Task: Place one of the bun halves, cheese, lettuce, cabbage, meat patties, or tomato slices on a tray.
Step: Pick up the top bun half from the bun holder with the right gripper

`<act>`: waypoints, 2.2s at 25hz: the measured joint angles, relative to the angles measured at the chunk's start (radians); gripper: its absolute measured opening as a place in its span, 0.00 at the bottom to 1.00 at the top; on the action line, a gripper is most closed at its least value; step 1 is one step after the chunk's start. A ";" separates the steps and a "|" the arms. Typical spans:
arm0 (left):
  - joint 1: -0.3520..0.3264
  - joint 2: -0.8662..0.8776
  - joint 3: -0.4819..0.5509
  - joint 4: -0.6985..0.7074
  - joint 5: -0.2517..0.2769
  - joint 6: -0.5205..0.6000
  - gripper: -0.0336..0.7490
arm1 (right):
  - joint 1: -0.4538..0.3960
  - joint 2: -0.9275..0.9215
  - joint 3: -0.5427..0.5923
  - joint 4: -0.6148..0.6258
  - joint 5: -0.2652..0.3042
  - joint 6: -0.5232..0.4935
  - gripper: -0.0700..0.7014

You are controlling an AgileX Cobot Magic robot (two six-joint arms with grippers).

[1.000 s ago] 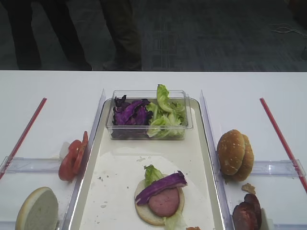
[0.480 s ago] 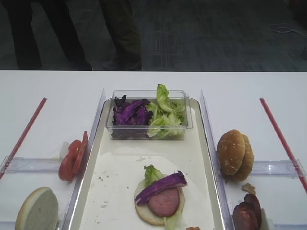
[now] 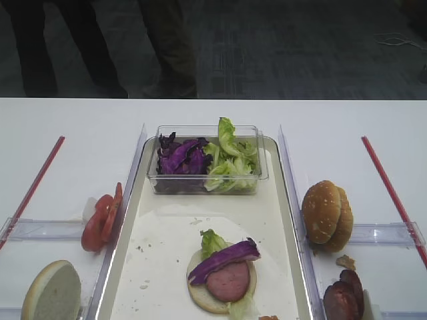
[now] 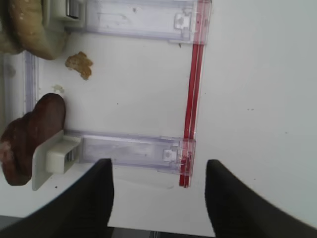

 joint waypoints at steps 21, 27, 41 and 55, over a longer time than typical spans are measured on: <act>0.000 0.000 0.000 0.000 0.000 0.000 0.57 | 0.000 0.267 -0.225 0.029 -0.010 -0.012 0.69; 0.000 0.000 0.000 0.000 0.000 0.000 0.57 | 0.000 0.338 -0.280 0.033 -0.012 -0.014 0.69; 0.000 0.000 0.000 0.000 0.000 0.000 0.57 | 0.000 0.415 -0.333 0.037 -0.017 -0.026 0.68; 0.000 0.000 0.000 0.000 0.000 0.000 0.57 | 0.008 0.418 -0.335 0.174 -0.012 -0.086 0.64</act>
